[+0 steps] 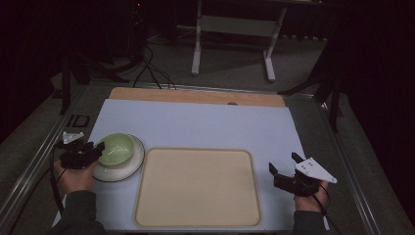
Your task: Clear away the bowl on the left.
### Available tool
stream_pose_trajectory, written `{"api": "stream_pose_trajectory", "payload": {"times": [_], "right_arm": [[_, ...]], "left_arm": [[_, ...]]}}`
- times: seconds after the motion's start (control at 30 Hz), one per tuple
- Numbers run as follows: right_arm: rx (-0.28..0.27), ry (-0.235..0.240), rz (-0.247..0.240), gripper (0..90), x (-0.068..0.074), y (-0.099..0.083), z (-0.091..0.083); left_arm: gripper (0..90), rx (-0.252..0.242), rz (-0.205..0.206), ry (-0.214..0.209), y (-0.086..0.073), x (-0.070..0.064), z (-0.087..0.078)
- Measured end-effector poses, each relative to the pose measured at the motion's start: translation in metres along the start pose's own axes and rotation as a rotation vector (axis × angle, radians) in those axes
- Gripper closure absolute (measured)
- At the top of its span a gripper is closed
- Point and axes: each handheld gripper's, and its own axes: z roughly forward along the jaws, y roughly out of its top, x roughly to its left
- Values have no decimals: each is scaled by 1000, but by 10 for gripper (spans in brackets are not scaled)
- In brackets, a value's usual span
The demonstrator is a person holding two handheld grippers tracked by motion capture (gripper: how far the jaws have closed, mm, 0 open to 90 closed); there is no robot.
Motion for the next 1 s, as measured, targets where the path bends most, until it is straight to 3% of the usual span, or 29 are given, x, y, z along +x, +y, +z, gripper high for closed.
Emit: {"api": "stream_pose_trajectory", "payload": {"times": [0.07, 0.2, 0.5, 0.7, 1.0], "right_arm": [[-4, -1, -1, 133, 0, 0, 0], [5, -3, 4, 133, 0, 0, 0], [4, -13, 8, 134, -1, 0, 0], [3, -12, 5, 134, -1, 0, 0], [0, -12, 5, 134, -1, 0, 0]], "left_arm": [[614, 22, 11, 21, -1, -2, 2], [652, 59, 21, 14, -1, -3, 5], [657, 115, 1, 1, -2, -3, 12], [660, 141, -35, -33, -4, 1, 16], [703, 170, -125, -105, -5, 9, 20]]}}
